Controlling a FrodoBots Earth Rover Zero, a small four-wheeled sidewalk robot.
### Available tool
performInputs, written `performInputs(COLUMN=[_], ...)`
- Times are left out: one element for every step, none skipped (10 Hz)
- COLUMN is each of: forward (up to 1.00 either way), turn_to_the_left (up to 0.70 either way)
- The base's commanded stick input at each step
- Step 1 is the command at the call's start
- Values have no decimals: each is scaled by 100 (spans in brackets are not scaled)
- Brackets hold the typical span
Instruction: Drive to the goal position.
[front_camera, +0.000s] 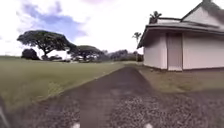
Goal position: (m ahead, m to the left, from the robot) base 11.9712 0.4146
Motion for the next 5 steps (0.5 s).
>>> performInputs(forward=[70, 70, 70, 70, 70], turn_to_the_left=[-35, -35, -35, -8, 0])
